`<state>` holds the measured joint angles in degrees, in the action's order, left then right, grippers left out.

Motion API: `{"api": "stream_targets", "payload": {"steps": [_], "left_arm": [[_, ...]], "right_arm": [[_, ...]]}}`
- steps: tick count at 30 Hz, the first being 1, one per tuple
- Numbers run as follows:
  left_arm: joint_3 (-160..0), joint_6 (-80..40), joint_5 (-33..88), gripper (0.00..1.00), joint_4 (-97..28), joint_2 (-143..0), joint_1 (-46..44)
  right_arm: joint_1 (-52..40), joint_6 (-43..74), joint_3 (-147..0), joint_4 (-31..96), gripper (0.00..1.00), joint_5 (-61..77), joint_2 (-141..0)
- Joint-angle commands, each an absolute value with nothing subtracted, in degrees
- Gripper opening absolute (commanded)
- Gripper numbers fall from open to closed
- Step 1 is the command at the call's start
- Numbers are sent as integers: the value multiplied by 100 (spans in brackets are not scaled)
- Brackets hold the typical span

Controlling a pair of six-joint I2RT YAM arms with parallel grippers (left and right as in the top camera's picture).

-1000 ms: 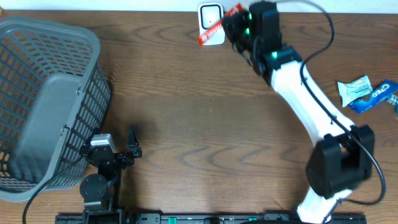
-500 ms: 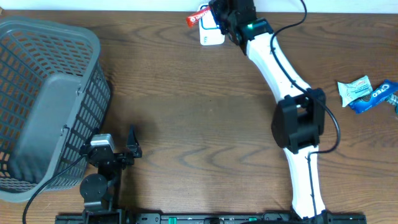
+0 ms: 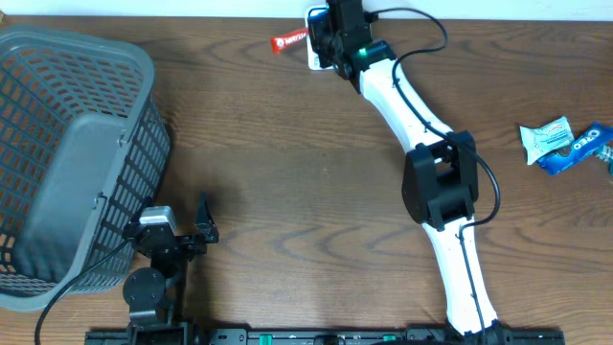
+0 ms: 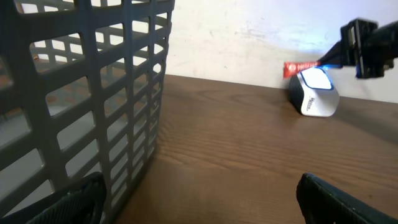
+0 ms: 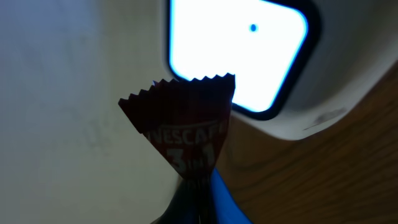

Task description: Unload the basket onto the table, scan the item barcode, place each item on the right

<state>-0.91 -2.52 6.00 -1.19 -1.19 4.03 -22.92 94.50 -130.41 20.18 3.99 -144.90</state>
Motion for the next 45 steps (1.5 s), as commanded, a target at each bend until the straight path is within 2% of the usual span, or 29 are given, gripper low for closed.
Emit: {"api": "stream_targets", "payload": {"steps": [1, 9, 15, 23, 32, 37, 38, 40, 41, 42, 45], "left_arm": [[-23, -152, 698, 98, -344, -115, 432], [-23, -152, 698, 98, -344, -115, 432], [-23, -152, 698, 98, -344, -115, 432], [-23, -152, 698, 98, -342, -115, 432], [-23, -152, 698, 98, -344, -115, 432], [-23, -152, 698, 98, -344, -115, 432], [-23, -152, 698, 98, -344, -115, 432], [-23, -152, 698, 98, -344, -115, 432], [-23, -152, 698, 98, -342, -115, 432], [-23, -152, 698, 98, -344, -115, 432], [-23, -152, 698, 98, -344, -115, 432]], "right_arm": [[-2281, 9668, -13159, 2043, 2, 198, -14654], [-2244, 9598, -13159, 2082, 2, 281, -14704], [-2204, 9494, -13163, 2644, 2, 709, -14602], [-1909, 8558, -13166, 4147, 2, 908, -13841], [-1549, 7894, -13166, 6877, 1, -342, -13030], [-1330, 7015, -13163, 7522, 2, -644, -12945], [-1319, 6683, -13159, 7511, 18, -473, -12973], [-1354, 6215, -13155, 7450, 68, -294, -13056], [-1382, 6003, -13155, 7373, 80, -259, -13126], [-1411, 5822, -13155, 7279, 89, -183, -13218], [-1435, 5763, -13155, 7175, 98, 285, -13511]]}}
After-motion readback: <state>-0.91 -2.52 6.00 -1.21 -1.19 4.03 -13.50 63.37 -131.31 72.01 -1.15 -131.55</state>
